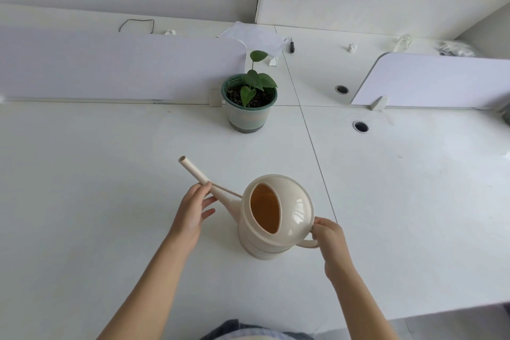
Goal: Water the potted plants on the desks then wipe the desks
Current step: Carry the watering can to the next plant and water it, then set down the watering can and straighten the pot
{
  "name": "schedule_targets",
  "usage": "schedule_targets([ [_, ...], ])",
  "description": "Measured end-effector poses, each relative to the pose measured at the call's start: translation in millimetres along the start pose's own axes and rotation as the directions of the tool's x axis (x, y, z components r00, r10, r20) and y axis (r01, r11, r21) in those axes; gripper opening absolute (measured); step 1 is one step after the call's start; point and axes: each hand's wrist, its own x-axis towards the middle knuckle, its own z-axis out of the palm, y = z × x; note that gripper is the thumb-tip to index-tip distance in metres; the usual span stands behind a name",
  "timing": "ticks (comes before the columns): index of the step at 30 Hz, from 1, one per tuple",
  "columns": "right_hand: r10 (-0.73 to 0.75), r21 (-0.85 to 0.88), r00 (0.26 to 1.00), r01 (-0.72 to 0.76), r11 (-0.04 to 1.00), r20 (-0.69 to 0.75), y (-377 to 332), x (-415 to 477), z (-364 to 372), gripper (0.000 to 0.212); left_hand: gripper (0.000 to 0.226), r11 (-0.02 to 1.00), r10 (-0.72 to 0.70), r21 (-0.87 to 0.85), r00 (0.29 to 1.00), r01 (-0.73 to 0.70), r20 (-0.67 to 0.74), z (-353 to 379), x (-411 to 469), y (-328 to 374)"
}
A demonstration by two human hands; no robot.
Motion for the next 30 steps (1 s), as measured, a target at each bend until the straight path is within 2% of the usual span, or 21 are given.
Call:
schedule_targets([
  [8, -0.037, -0.140, 0.993, 0.052, 0.989, 0.110, 17, 6, 18, 0.013, 0.018, 0.991, 0.007, -0.134, 0.995, -0.020, -0.095, -34, -18, -12],
  [17, -0.027, -0.158, 0.990, 0.049, 0.986, 0.138, 23, 18, 31, 0.014, 0.020, 0.985, 0.011, -0.170, 0.984, -0.042, -0.178, -40, -22, -14],
  [20, -0.007, -0.135, 0.988, 0.028, 0.990, 0.153, 25, 20, 31, 0.015, 0.018, 0.994, 0.006, -0.110, 0.985, -0.025, -0.171, -39, -23, -14],
  [25, 0.005, -0.026, 0.987, -0.001, 1.000, 0.162, 22, 28, 21, 0.026, 0.019, 0.973, 0.063, 0.231, 0.966, -0.004, -0.250, -37, -36, -6],
  [30, -0.050, -0.045, 0.990, 0.056, 0.997, 0.129, 1, 51, 16, 0.036, 0.035, 0.956, 0.157, 0.275, 0.970, -0.102, -0.185, -23, -43, 28],
])
